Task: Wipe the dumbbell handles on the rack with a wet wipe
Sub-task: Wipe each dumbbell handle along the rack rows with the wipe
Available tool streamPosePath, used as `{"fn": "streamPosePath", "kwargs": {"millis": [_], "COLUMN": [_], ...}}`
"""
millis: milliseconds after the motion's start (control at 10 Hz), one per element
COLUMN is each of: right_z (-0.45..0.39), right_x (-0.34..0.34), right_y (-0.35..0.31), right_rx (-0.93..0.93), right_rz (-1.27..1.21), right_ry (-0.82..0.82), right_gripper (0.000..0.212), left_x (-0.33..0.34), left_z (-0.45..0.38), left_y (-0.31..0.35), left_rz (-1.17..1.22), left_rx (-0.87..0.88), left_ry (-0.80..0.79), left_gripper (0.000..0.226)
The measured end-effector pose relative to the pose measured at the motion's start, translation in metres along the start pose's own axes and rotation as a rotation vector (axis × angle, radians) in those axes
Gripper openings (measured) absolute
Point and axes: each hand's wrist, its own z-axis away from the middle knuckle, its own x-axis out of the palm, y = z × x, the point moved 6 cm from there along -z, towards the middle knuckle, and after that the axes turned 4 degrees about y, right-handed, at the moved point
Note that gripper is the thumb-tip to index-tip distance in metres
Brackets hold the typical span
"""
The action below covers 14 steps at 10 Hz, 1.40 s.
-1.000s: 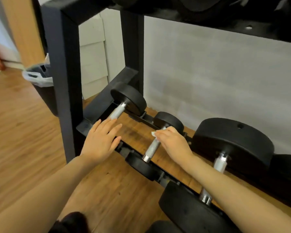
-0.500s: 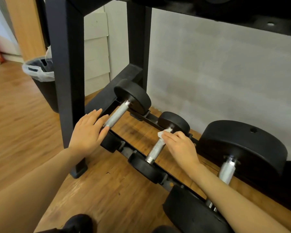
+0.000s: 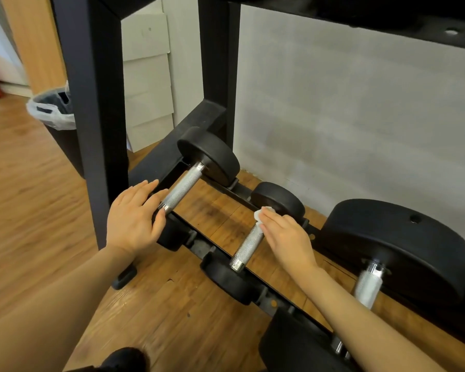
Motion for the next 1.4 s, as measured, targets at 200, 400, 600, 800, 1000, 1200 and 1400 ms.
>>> {"fn": "streamPosePath", "kwargs": {"millis": [200,400,600,800,1000,1200,1400], "right_z": [0.003,0.006,0.003,0.007,-0.002,0.002,0.003], "right_x": [0.002,0.008,0.009,0.015,0.009,0.012,0.010], "right_y": [-0.003,-0.003,-0.004,-0.005,0.007,-0.007,0.002], "right_rx": [-0.020,0.021,0.056,0.062,0.117,0.020,0.059], "right_rz": [-0.005,-0.054,-0.026,-0.086,-0.037,-0.100,-0.052], "right_ry": [-0.020,-0.070,-0.146,-0.213,-0.162,-0.224,-0.192], "right_gripper": [0.037,0.031,0.031,0.037,0.033,0.029,0.035], "left_x": [0.002,0.001,0.002,0.001,0.001,0.002,0.001], "left_z": [-0.001,-0.001,0.000,0.000,0.000,0.000,0.000], "left_y": [-0.003,-0.001,-0.002,-0.001,-0.001,-0.002,-0.001], "left_rz": [-0.005,0.008,0.013,0.017,0.021,0.016,0.022], "left_rx": [0.019,0.010,0.009,0.002,0.003,0.016,0.005], "left_ry": [-0.005,0.017,0.020,0.021,0.026,0.031,0.037], "left_gripper": [0.056,0.055,0.055,0.055,0.056,0.055,0.055]}}
